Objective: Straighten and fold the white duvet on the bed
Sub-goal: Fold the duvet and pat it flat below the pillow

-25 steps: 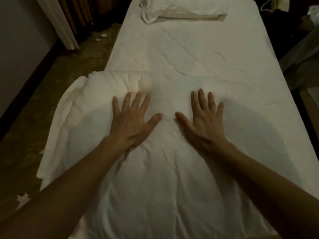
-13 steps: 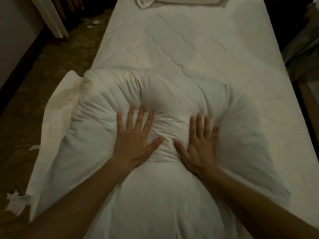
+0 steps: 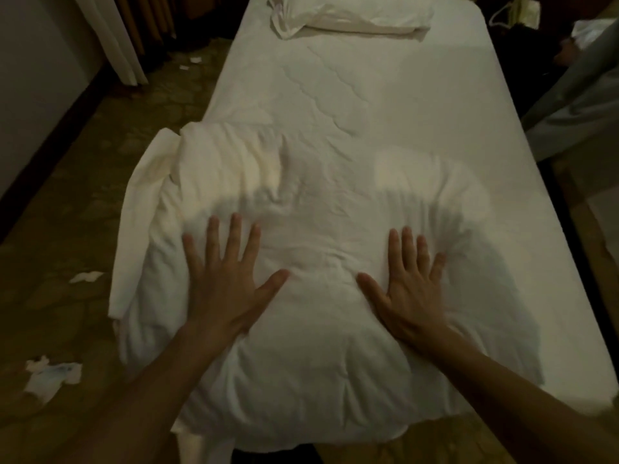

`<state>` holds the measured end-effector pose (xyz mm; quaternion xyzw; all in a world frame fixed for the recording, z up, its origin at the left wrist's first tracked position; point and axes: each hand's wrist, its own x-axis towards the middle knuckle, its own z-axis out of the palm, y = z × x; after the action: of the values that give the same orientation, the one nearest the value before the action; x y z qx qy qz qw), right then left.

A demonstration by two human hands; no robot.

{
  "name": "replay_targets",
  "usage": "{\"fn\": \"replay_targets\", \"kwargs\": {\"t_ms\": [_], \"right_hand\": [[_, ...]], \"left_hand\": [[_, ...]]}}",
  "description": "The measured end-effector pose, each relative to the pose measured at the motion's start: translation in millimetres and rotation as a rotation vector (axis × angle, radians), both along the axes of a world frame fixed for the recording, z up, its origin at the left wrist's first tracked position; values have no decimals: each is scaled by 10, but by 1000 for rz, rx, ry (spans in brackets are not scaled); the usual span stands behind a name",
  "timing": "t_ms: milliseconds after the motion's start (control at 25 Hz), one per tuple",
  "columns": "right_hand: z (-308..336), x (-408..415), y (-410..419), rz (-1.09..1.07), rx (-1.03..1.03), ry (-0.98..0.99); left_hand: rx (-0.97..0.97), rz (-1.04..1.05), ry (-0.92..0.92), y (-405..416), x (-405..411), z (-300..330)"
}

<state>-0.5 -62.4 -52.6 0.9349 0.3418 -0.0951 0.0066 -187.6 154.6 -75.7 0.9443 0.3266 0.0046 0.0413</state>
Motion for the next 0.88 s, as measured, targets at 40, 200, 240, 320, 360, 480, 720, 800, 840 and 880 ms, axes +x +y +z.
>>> {"fn": "replay_targets", "kwargs": {"t_ms": [40,200,240,320,360,480,720,800,840,880], "right_hand": [[-77,-1,6,-10,3,-25],[-193,19,68,-33,31,-36],[-162,16,58,-39,44,-24],[-55,-76,-88,-56,65,-10],[8,-169,-194,-66,53,15],[145,-575,-341,-117,3,97],[317,-1289,386,8,111,141],[227,-1505,565,41,113,99],[179,-1570,643,56,124,77],[138,-1626,718,69,130,64]], "left_hand": [[-6,6,17,3,38,-39],[-40,25,116,40,82,-45],[-66,26,118,74,63,24],[-77,17,91,81,-82,199],[-79,24,76,49,-220,292],[-102,72,35,-121,-596,395],[-305,397,-160,-57,-687,512],[-402,535,-194,147,-679,555],[-461,590,-210,286,-680,522],[-544,653,-252,424,-701,505]]}}
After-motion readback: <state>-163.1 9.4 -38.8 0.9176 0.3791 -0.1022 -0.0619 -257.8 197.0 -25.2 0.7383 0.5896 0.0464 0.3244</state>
